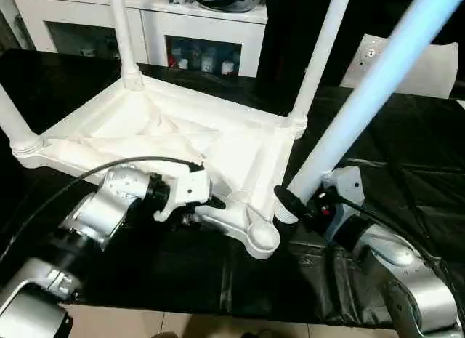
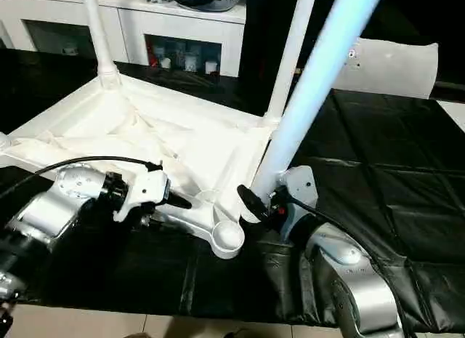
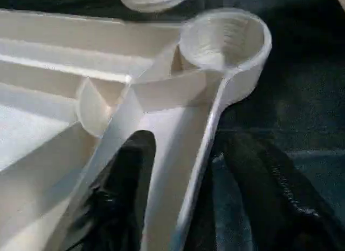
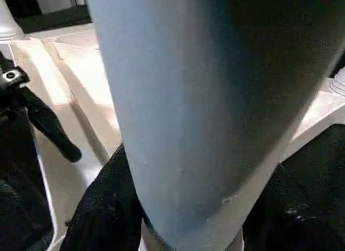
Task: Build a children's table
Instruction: Rotate table base
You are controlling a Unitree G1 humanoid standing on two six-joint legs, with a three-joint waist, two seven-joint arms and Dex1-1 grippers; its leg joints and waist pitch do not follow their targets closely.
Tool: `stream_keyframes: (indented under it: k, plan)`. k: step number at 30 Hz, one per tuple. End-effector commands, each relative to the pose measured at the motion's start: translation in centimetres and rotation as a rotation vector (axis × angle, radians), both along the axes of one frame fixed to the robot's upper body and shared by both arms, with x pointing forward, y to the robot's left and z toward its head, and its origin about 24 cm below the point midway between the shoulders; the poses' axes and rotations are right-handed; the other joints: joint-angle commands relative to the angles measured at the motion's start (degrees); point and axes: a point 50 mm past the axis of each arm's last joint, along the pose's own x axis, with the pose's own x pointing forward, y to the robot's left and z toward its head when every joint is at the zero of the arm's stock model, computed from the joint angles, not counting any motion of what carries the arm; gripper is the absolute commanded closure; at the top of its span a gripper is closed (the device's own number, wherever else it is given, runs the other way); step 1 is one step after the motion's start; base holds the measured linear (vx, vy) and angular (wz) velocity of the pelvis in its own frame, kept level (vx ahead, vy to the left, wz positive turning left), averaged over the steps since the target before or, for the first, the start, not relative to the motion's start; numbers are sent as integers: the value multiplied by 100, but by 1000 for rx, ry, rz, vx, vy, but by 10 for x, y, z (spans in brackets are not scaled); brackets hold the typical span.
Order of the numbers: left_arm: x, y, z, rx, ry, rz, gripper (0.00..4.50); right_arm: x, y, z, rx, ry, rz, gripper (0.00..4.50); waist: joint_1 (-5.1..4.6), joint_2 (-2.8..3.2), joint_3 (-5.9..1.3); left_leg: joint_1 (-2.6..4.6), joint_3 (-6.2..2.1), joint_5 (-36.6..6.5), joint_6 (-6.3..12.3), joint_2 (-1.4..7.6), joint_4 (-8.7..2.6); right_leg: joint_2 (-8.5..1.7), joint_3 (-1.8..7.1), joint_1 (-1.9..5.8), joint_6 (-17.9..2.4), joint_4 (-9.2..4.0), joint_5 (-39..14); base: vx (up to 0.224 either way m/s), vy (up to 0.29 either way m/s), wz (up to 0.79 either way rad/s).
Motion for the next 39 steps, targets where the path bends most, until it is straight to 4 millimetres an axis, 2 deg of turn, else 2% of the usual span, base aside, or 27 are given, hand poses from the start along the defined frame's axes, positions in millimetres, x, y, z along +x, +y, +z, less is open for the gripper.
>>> stream_keyframes:
  k: [1,5,7,8,11,12,16,22,25,26,27,30,32,34,36,39]
  plan:
    - [4,-2,4,28,-30,-28,220,-1,-1,4,2,-14,-8,258,23,90,-352,-26,-203,-216,17,598,-512,-759,452,314,-1051,-392,-1139,0,0,0]
    - [8,-2,4,44,-45,-41,237,-2,-1,3,4,-10,-5,258,26,87,-344,-29,-199,-240,-1,602,-514,-768,453,311,-1054,-403,-1203,0,0,0]
    - [10,-3,4,52,-43,-50,263,-2,0,3,4,-8,-3,258,25,90,-346,-34,-204,-244,-5,611,-521,-777,455,318,-1062,-398,-1182,0,0,0]
    - [11,-4,3,68,-45,-65,274,-2,-1,3,3,-7,-2,258,23,61,-347,-34,-199,-229,2,607,-518,-775,456,319,-1058,-397,-1168,0,0,0]
    - [13,-6,2,89,-56,-87,287,-2,-1,2,0,-5,0,258,35,71,-347,-30,-200,-203,17,613,-516,-786,456,316,-1038,-399,-1197,0,0,0]
    - [13,-7,1,97,-55,-96,314,-2,-1,2,-1,-5,2,258,33,56,-344,-34,-197,-212,27,604,-514,-778,455,316,-1024,-407,-1225,0,0,0]
    - [15,-8,0,122,-53,-121,331,-1,0,2,-3,-6,8,258,40,53,-343,-31,-191,-205,39,602,-511,-784,456,309,-1019,-415,-1254,0,0,0]
    - [17,-8,0,165,-47,-153,389,0,0,2,-6,-9,12,258,52,51,-346,-34,-196,-210,20,620,-516,-808,461,314,-1010,-409,-1289,0,0,0]
    - [19,-9,1,160,-40,-146,412,1,-1,3,-7,-11,14,258,56,29,-341,-31,-195,-192,38,617,-518,-800,454,308,-995,-410,-1326,0,0,0]
    - [20,-9,1,154,-34,-138,420,1,-1,3,-8,-12,16,258,54,38,-342,-33,-191,-184,44,614,-517,-805,454,309,-995,-416,-1335,0,0,0]
    - [21,-8,0,150,-15,-120,435,2,-1,3,-9,-12,18,258,54,14,-348,-29,-185,-158,46,619,-511,-805,456,307,-1010,-404,-1284,0,0,0]
    - [22,-7,-1,131,20,-71,439,4,0,3,-11,-16,23,258,43,19,-349,-44,-193,-95,62,620,-512,-811,447,319,-1050,-387,-1205,0,0,0]
    - [24,-3,-4,128,48,-1,447,6,0,4,-9,-20,24,258,21,-13,-355,-53,-185,-35,87,608,-501,-813,448,329,-1086,-377,-1149,0,0,0]
    - [26,1,-7,121,69,81,449,7,1,5,3,-25,18,258,6,-16,-359,-65,-179,4,117,597,-490,-818,447,342,-1106,-375,-1157,0,0,0]
    - [27,2,-9,81,65,145,449,9,1,6,10,-28,13,258,8,-13,-350,-67,-174,-17,162,590,-484,-811,445,336,-1056,-408,-1320,0,0,0]
    - [30,2,-11,26,58,251,450,11,1,6,8,-32,11,258,0,-42,-353,-70,-165,-21,201,588,-478,-799,438,329,-1019,-423,-1423,0,0,0]
